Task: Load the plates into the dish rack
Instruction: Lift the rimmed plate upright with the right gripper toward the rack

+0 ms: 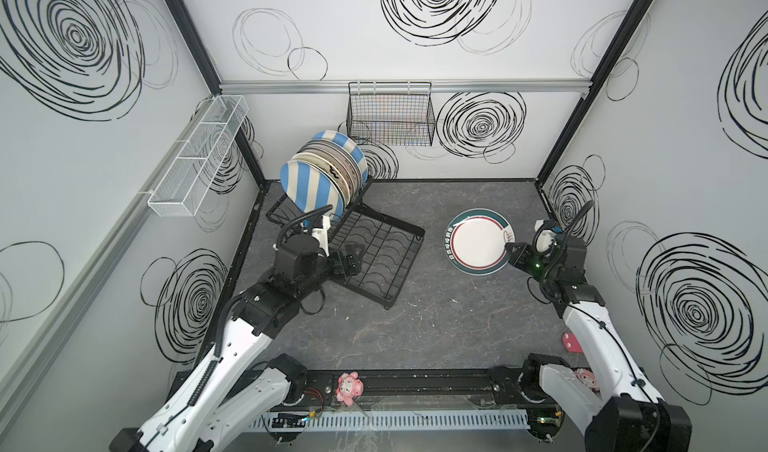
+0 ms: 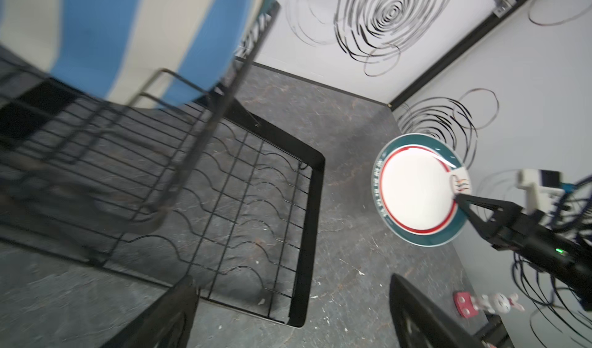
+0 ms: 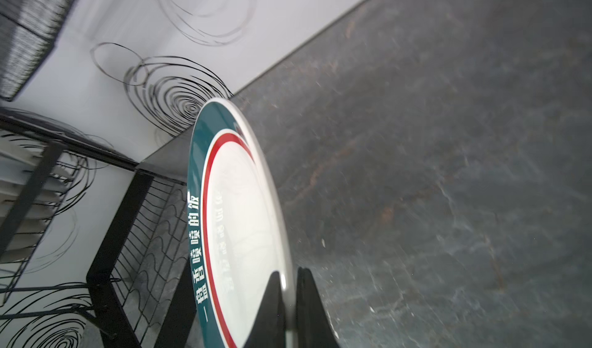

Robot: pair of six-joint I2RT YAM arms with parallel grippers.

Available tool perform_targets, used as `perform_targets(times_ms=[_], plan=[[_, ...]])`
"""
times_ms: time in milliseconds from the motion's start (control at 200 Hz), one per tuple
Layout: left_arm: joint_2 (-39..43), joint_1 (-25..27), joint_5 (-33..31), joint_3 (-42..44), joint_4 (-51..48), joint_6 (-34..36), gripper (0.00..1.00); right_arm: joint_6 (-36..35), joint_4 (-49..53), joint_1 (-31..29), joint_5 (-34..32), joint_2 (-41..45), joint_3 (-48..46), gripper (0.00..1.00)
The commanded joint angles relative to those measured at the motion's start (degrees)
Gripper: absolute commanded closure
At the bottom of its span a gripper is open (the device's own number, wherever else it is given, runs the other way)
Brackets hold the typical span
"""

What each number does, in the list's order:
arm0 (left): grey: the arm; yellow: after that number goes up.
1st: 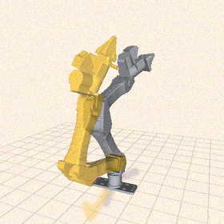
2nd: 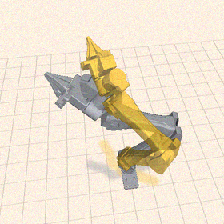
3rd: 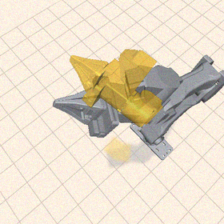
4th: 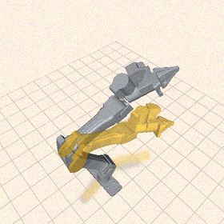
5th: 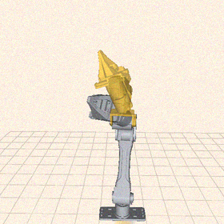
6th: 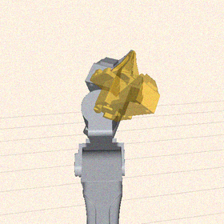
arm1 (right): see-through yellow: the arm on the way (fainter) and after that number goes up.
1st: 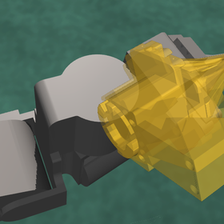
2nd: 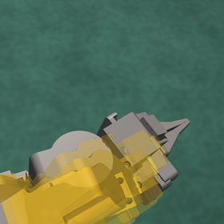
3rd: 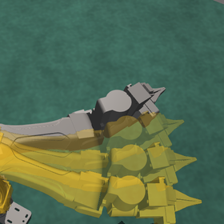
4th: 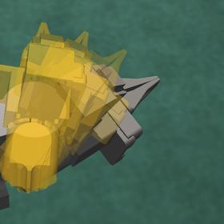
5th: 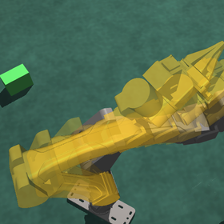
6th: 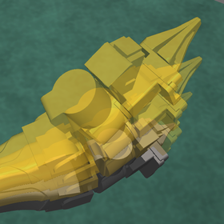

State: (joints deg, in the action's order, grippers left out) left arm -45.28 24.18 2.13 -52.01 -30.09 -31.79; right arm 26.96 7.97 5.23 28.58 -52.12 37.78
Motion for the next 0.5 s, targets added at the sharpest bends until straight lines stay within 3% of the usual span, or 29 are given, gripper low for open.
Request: perform_targets(times_ms=[0, 210, 495], plan=[[1.4, -2.4, 3.3, 2.3, -4.8, -0.2, 0.04, -2.8, 0.1, -7.1, -5.2, 1.8, 6.9, 1.0], [4.4, -5.1, 0.2, 10.0, -4.6, -4.2, 0.04, -7.0, -3.6, -25.4, -18.5, -0.2, 18.9, 1.0], [5.7, -18.3, 10.7, 14.5, -1.0, -3.2, 0.04, -17.3, -8.6, -47.0, -35.5, -12.9, 33.9, 1.0]])
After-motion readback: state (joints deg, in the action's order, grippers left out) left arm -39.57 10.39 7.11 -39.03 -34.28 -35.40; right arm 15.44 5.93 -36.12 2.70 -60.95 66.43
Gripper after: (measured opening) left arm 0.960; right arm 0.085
